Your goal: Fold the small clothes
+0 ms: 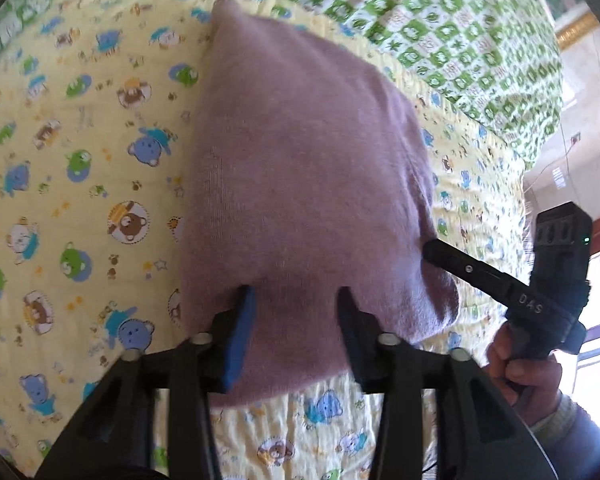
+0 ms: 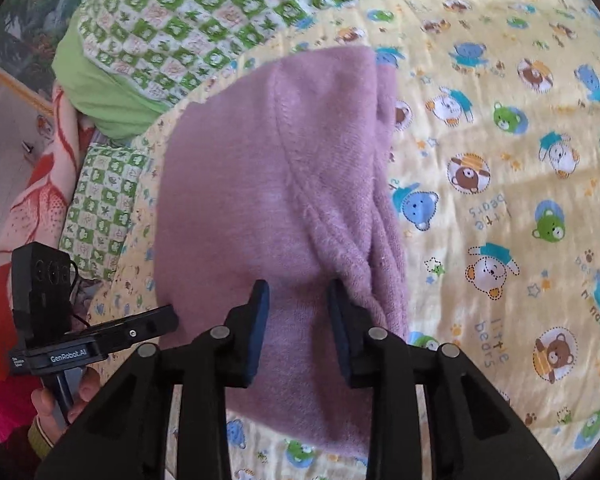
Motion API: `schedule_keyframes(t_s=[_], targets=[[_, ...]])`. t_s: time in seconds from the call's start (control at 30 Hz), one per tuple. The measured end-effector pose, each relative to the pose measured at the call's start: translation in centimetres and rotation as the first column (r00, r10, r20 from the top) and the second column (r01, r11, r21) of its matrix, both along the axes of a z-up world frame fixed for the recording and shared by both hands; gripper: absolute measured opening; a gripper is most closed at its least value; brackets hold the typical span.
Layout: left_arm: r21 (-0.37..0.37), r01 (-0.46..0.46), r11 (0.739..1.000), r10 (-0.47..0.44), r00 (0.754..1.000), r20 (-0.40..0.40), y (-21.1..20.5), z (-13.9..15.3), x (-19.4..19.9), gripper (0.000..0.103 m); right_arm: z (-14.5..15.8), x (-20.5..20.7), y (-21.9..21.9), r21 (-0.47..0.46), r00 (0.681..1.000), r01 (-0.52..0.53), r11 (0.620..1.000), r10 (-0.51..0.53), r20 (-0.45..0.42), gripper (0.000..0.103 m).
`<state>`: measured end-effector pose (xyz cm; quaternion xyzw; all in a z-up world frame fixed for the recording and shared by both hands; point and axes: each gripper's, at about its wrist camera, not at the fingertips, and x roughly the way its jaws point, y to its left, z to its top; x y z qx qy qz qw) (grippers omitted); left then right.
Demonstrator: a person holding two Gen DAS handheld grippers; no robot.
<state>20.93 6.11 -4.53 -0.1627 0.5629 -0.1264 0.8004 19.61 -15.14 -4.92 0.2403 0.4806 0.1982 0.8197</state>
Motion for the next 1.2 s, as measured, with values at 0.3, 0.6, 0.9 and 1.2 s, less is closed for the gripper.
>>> schedule_keyframes(t_s=[0.3,0.6,0.9,1.2], targets=[[0.133,-0.012,0.991,0.021,0.998,-0.062,1.3,-3.0,-5.5,0.062,-2.2,-5.7,-1.6,-0.086,0.997,0.026,0.996,-0.032,-0.07,0.033],[0.203,-0.096,0.975,0.077,0.992,0.099,1.4,0.4,-11.2,0.064,2.3,-10.9,-1.0,-0.189,0.989,0.095,0.977,-0.071,0.132,0.049],[0.3,-0.186,0.935,0.119,0.966,0.23,-0.4,1.6,-15.0,0.076,2.4,-14.2,1.8,-0.297,0.978,0.104,0.949,-0.044,0.204,0.081],[0.414,-0.178,0.893,0.046,0.95,0.309,-2.0,2.8,-16.9,0.077,1.5,-16.3,3.3,-0.345,0.977,0.072,0.936,0.004,0.215,0.085]])
